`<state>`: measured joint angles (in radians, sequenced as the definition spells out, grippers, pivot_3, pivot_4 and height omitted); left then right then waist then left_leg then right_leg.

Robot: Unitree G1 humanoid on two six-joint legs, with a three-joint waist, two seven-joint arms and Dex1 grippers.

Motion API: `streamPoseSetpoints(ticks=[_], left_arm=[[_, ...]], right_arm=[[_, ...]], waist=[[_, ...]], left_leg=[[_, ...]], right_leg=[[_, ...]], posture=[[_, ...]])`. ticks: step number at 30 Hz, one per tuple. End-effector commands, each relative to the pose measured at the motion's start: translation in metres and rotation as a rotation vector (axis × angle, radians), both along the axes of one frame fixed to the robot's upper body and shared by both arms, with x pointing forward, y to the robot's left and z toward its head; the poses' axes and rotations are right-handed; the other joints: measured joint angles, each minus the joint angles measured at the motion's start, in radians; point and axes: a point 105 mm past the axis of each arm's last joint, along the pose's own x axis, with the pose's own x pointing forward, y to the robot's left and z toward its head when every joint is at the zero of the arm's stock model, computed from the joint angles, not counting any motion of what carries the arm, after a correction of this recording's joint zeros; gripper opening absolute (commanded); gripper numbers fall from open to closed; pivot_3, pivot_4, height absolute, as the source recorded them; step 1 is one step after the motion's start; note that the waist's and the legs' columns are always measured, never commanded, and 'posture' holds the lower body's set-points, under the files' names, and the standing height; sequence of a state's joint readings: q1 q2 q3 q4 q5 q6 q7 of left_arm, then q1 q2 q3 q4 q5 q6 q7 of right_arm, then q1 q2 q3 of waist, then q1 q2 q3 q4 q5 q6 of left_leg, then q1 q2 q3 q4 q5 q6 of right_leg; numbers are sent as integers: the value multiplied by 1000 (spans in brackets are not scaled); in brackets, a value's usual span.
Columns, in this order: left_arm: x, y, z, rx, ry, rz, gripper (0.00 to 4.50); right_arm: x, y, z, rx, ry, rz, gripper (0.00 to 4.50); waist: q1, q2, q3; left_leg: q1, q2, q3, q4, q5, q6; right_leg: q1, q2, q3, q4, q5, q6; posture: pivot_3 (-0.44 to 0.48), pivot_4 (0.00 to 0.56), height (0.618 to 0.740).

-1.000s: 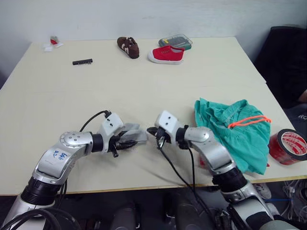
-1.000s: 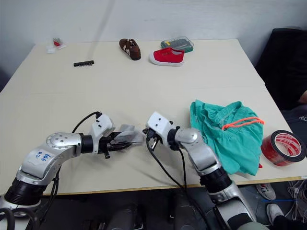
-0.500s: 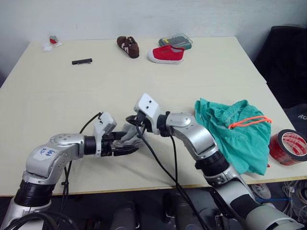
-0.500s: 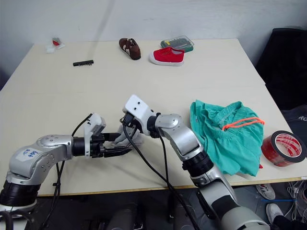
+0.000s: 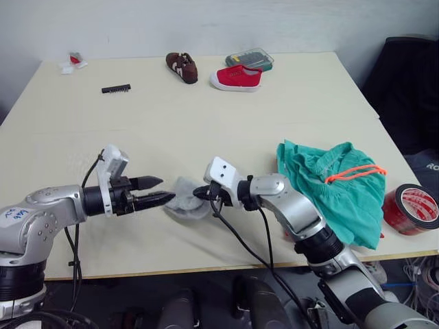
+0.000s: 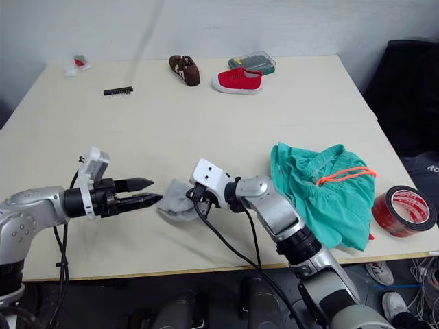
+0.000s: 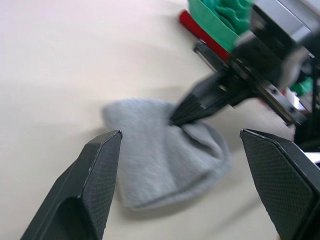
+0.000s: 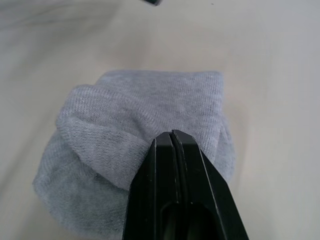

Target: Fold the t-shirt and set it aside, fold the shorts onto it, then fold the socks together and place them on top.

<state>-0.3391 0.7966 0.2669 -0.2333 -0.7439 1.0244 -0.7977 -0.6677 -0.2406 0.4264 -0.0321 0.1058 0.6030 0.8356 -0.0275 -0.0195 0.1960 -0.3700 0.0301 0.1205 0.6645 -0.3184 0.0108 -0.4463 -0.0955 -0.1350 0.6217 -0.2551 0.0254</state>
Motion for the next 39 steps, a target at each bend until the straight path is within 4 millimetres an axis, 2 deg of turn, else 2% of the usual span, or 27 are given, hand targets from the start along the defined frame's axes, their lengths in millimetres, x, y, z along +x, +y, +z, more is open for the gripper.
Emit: streamPoseSetpoints(ticks=[1, 8, 10, 11, 14, 18, 22, 26, 30, 34, 37, 39], left_arm=[[18, -6, 4, 54, -86, 6, 3076], [26, -29, -27, 253, -124, -165, 843], [25, -30, -39, 329, -128, -213, 182], [26, -28, -45, 379, -137, -230, 13], [29, -30, -52, 418, -149, -243, 13], [33, -33, -55, 434, -173, -253, 13], [34, -34, -60, 432, -171, -259, 13], [34, -35, -64, 442, -175, -265, 13], [36, -34, -65, 438, -180, -252, 13], [37, -33, -67, 441, -186, -247, 13], [38, -30, -63, 437, -216, -249, 13], [37, -29, -62, 431, -218, -255, 13]], right_arm=[[-5, 5, 12, 50, -46, 43, 0], [-2, 1, 13, 46, -86, 32, 0], [1, -2, 14, 50, -98, 15, 0], [2, -2, 15, 53, -102, 9, 0], [-1, -1, 24, 80, -100, 27, 0], [-5, 10, 31, 109, -84, 61, 0], [-2, 18, 10, 28, -60, 60, 0], [-2, 14, -6, -43, -35, 63, 0], [-12, -7, -18, -106, -21, 88, 0], [-23, -26, -18, -95, -1, 87, 0], [-33, -50, 2, 61, 123, 23, 0], [-32, -62, 6, 134, 260, -59, 0]], waist=[[3, 0, 0], [-4, 0, 0], [-3, 0, 0], [-3, 0, 0], [0, 0, 0], [0, 0, 0], [0, 0, 0], [1, 0, 0], [4, -1, 0], [5, -1, -1], [7, -1, -1], [10, -1, -1]], left_leg=[[0, 0, 0, 0, 0, 0], [-1, 0, 2, 0, 0, 0], [-1, 0, 2, -1, 0, 0], [-1, 0, 2, -1, 0, 0], [-1, 1, 2, 0, 0, 0], [0, 0, 2, 0, 0, 1], [0, 0, 2, 0, 0, 1], [0, 0, 2, 1, 0, 1], [0, 0, 2, 1, 0, 2], [1, -1, 1, 1, -1, 3], [1, 0, 1, 1, -1, 3], [1, 0, 0, 1, 0, 3]], right_leg=[[0, 0, 0, 0, 0, 0], [0, 1, 0, 1, 0, 0], [-1, 1, 0, 1, 0, 0], [-1, 1, 0, 1, 0, 0], [-1, 1, 0, 0, 0, 0], [-1, 0, 0, 0, 0, 0], [-1, 0, 0, 1, 0, 0], [0, 0, 0, 4, 0, 0], [0, -1, 0, 4, 0, 0], [1, -1, 0, 0, 0, 0], [1, -1, 0, 1, 0, 0], [1, -1, -1, 1, 0, 0]], posture=[[0, 150, 740], [0, 150, 740], [0, 150, 740], [0, 150, 740], [0, 150, 740], [0, 150, 740], [0, 150, 740], [0, 150, 740], [0, 150, 740], [0, 150, 740], [0, 150, 740], [0, 150, 740]])
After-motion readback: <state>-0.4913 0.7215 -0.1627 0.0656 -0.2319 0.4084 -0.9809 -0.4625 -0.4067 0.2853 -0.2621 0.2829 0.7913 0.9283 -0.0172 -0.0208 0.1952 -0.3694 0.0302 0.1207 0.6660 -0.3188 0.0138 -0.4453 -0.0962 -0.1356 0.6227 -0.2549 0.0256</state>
